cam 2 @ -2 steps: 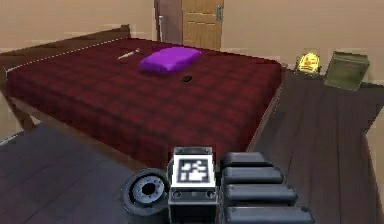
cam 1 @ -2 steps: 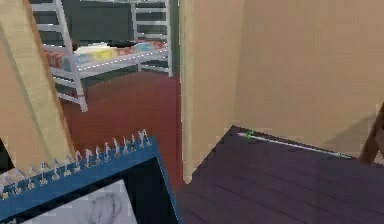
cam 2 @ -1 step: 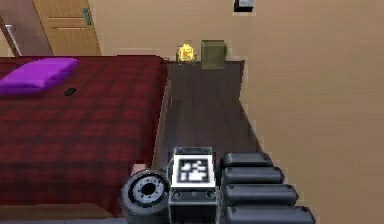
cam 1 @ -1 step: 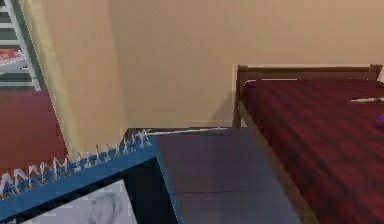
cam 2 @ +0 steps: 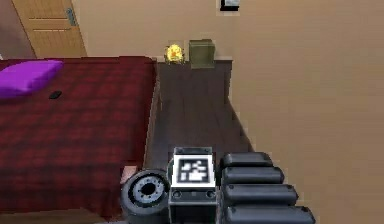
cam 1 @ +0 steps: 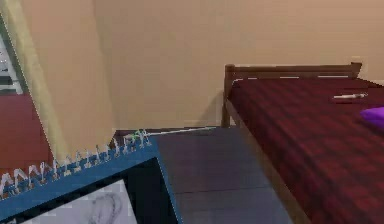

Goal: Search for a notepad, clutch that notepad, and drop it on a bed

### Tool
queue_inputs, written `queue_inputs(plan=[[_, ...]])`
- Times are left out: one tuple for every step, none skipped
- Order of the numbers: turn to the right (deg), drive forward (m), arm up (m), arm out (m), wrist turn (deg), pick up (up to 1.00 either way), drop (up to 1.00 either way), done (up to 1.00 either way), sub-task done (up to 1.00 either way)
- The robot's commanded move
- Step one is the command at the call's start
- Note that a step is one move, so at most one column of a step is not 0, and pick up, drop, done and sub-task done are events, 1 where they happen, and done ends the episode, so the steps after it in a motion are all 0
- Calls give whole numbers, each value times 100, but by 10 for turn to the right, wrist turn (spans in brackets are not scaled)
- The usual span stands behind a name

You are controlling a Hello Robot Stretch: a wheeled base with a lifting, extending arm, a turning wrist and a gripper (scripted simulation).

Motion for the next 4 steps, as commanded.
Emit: queue_inputs(plan=[[0, 100, 0, 0, 0, 0, 0, 0, 0], [0, 35, 0, 0, 0, 0, 0, 0, 0], [-90, 0, 0, 0, 0, 0, 0, 0, 0], [450, 0, 0, 0, 0, 0, 0, 0, 0]])
